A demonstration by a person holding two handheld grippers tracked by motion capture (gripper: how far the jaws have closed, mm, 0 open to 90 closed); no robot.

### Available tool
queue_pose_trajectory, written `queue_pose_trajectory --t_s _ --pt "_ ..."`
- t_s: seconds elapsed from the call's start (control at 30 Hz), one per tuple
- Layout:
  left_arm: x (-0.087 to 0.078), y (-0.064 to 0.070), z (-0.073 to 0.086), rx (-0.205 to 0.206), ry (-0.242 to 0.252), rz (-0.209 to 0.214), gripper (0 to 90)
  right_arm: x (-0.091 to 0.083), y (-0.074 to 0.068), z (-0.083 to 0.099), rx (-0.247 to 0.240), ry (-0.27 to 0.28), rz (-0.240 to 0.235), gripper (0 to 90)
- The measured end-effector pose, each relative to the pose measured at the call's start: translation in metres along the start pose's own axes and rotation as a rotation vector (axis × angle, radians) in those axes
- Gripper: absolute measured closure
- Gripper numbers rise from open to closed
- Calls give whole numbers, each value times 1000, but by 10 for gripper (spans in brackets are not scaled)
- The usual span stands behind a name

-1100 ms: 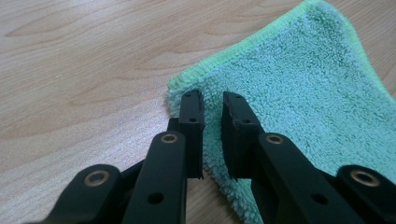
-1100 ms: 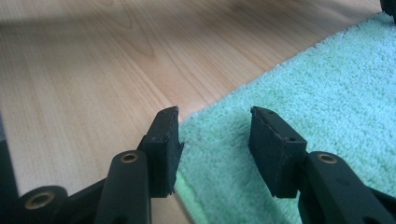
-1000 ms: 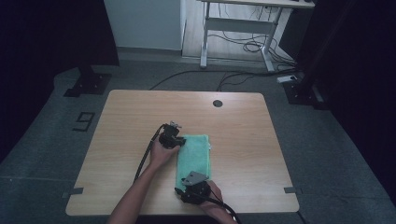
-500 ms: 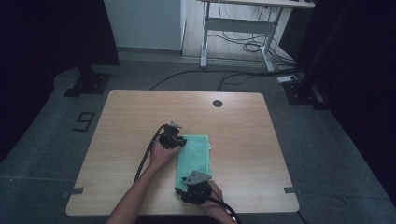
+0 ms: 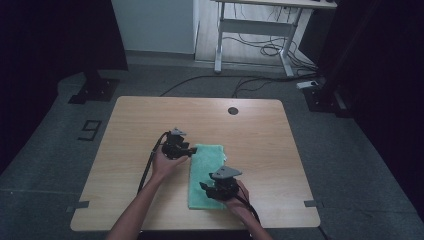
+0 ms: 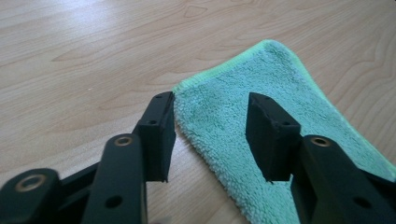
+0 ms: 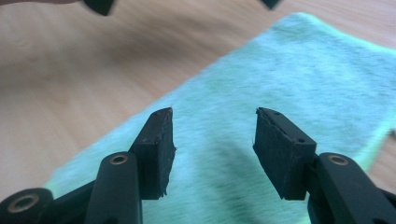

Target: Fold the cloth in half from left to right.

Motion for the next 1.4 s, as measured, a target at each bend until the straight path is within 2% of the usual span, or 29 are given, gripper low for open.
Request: queue_pose_trajectory --t_s 0.2,0.57,0.7,0.93,1.0,1.3,1.4 --pt "-5 1 1 32 12 -6 490 5 22 -1 37 -6 25 468" --pt "-11 0 5 32 32 5 411 12 53 -12 61 -8 47 467" --pt "-14 -2 5 28 40 2 411 11 64 -16 72 2 62 467" --pt "-16 -5 4 9 51 6 412 10 76 -20 84 10 80 469" --pt "-16 -5 3 10 49 3 413 11 78 -20 78 -3 86 467" --pt "-16 -6 -2 4 53 -2 418 15 89 -25 90 10 88 469" --pt "-15 -6 -3 2 55 -3 417 18 93 -23 98 -1 96 465"
Point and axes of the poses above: each handheld gripper's, and its own axes: x roughly forward along the jaws, z roughly out of its underside, y roughly to its right, the point moved 4 cm from there along x, roughly forward along the jaws, and after that the axes turned 12 degrees about -x, right-handed, at the moved point
